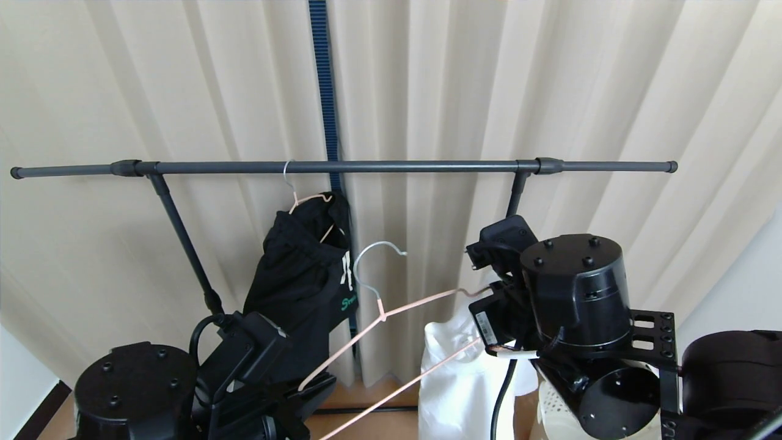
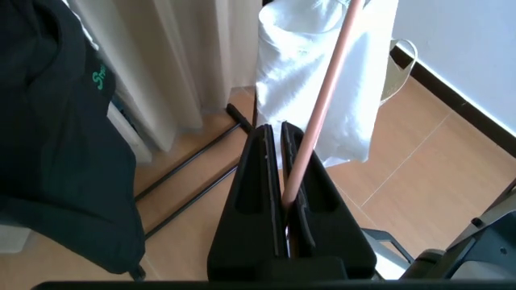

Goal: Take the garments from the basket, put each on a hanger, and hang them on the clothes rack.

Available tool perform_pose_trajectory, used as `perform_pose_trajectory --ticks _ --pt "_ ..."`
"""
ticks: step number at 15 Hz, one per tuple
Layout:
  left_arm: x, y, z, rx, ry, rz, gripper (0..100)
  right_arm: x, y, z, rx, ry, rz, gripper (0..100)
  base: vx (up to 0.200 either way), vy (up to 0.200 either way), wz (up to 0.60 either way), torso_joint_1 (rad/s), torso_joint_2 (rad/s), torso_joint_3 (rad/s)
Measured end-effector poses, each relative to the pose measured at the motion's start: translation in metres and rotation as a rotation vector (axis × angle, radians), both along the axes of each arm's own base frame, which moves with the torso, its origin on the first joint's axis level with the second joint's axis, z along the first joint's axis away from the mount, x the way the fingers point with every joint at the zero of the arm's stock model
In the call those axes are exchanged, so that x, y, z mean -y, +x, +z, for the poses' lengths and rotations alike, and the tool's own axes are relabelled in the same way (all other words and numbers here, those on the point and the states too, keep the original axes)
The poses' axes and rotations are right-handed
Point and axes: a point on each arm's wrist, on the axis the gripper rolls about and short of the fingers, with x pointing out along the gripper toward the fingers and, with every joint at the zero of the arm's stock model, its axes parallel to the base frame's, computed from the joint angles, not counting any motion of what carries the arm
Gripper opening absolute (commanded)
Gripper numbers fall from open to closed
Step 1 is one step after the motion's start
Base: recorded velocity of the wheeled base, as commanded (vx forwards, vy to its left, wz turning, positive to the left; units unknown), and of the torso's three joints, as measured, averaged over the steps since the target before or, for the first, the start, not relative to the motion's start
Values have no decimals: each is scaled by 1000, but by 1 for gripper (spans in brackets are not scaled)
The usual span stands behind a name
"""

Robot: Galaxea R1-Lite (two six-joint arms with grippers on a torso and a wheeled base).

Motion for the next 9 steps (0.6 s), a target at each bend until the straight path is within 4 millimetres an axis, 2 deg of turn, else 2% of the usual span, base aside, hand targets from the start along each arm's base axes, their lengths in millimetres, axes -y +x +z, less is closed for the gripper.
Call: perform_pose_trajectory --ticks 9 --pt "0 0 -1 3 -6 2 0 -16 -28 5 9 15 106 0 0 0 0 0 0 0"
